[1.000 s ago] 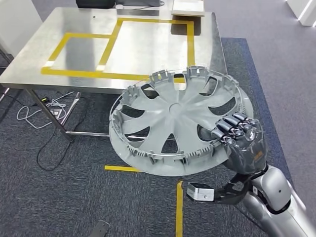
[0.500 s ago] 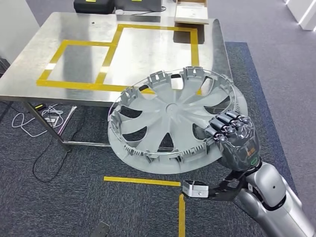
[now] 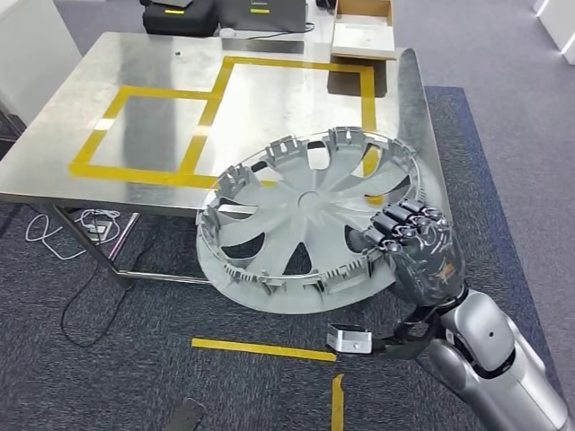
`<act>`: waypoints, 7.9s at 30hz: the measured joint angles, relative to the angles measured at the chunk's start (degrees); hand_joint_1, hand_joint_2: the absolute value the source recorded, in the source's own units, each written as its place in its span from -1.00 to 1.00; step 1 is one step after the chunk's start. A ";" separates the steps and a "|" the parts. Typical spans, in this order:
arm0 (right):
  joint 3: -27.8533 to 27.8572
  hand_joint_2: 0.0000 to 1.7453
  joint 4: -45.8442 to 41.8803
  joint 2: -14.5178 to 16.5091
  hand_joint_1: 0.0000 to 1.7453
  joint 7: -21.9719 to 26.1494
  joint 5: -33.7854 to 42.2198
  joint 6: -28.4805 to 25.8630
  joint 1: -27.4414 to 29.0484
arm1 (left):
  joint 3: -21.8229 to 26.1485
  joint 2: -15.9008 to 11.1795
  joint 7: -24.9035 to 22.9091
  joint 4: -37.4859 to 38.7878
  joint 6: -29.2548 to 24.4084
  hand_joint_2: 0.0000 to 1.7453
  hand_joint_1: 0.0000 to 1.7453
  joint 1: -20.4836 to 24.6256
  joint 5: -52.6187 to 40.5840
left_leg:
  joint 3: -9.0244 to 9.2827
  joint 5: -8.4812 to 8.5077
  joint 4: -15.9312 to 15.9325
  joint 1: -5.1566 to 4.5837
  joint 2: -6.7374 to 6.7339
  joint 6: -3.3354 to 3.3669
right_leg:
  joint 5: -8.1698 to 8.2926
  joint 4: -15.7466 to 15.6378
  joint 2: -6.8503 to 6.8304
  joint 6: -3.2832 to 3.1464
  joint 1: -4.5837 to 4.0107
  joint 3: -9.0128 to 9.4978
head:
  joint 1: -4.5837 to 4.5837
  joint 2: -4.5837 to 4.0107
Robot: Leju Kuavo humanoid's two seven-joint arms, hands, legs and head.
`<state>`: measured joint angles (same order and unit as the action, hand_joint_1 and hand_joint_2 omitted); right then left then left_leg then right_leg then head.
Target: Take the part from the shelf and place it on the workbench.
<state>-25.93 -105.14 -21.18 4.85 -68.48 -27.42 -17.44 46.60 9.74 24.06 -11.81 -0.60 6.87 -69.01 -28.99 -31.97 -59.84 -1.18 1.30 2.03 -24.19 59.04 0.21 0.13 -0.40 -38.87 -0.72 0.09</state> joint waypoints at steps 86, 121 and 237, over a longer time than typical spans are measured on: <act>-11.30 -1.00 19.80 -0.35 -1.00 -5.87 5.50 16.47 -5.72 | -3.89 0.66 -2.94 -0.01 -7.32 -1.00 -1.00 0.24 2.14 | -6.03 6.07 1.75 1.27 -0.81 0.33 | -7.17 11.32 -0.12 2.94 1.27 -2.58 | 0.92 0.00; -10.78 -1.00 12.70 -5.40 -1.00 0.08 8.13 25.41 -3.35 | -3.57 0.05 0.08 -0.01 -2.04 1.00 -1.00 0.04 2.72 | -3.21 3.94 1.91 0.51 -1.22 -0.20 | -4.00 -0.82 -0.29 1.96 1.04 5.89 | 1.07 0.00; 8.62 -1.00 -12.50 12.72 -1.00 11.53 24.14 -12.19 25.01 | -0.57 0.61 1.02 0.01 -6.49 -1.00 -1.00 -2.08 9.66 | -3.17 5.58 3.53 0.77 -1.54 0.75 | -11.83 14.02 -0.34 2.43 0.93 -0.82 | 0.92 0.00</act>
<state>-17.31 -117.63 -8.46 16.38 -44.34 -39.61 7.58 46.03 10.35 25.08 -11.80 -7.09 4.79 -59.36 -32.16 -26.40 -56.30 -0.40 -0.24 2.78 -36.03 73.06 -0.12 2.57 0.53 -39.68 0.20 0.09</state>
